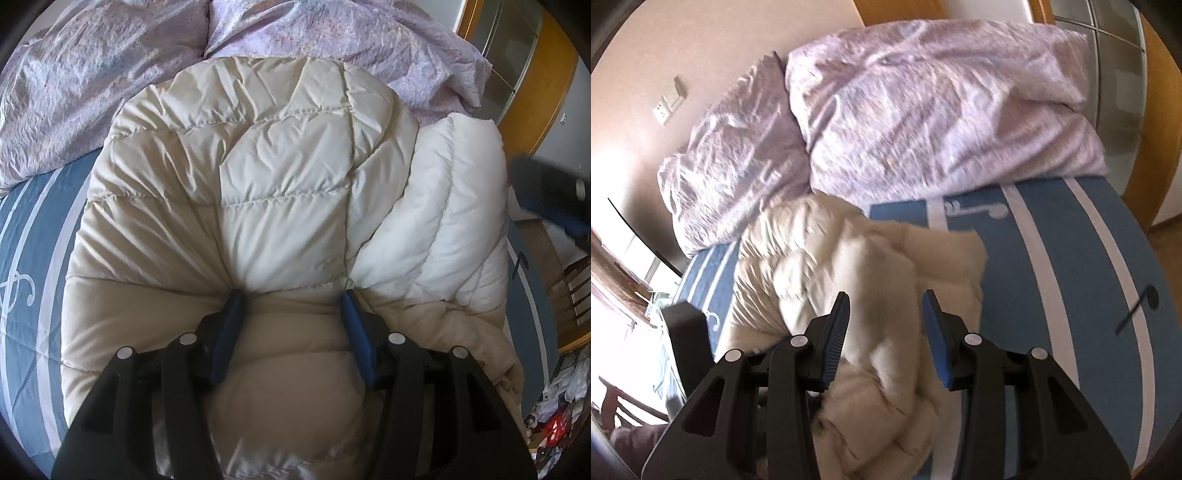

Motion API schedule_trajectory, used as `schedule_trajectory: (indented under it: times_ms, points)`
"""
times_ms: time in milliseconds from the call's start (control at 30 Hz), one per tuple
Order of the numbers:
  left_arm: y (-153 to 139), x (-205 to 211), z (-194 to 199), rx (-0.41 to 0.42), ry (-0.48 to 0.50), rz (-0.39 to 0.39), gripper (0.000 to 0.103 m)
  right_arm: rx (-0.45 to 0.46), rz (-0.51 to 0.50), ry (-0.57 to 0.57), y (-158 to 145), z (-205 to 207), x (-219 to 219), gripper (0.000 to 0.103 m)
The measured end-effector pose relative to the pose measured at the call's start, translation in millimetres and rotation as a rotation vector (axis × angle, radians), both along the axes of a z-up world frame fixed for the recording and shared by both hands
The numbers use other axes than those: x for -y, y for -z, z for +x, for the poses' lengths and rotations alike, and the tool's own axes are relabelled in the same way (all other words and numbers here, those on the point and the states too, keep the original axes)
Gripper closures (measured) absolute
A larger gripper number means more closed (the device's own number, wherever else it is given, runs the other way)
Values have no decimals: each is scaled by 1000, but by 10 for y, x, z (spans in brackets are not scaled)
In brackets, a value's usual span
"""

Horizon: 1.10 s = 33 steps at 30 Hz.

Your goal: Fold large clothes

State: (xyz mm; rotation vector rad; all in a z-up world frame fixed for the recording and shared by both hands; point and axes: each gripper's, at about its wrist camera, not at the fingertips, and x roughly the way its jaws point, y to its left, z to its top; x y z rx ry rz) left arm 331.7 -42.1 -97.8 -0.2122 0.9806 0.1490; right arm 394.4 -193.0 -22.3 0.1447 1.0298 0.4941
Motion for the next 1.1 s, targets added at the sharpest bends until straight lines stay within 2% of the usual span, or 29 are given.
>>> schedule_trajectory:
  times_ms: [433,700,1100]
  points:
    - [-17,-10,-32,7,-9,-12,49,-20,-65,-31,188,126,-262,60]
    - [-37,-25,-41,12,-6,-18,49,-70,-155,5,496,216,-205,61]
    - [-107,-61,-40,25,-4,-47,49,-146,-216,30,908,296,-98,64]
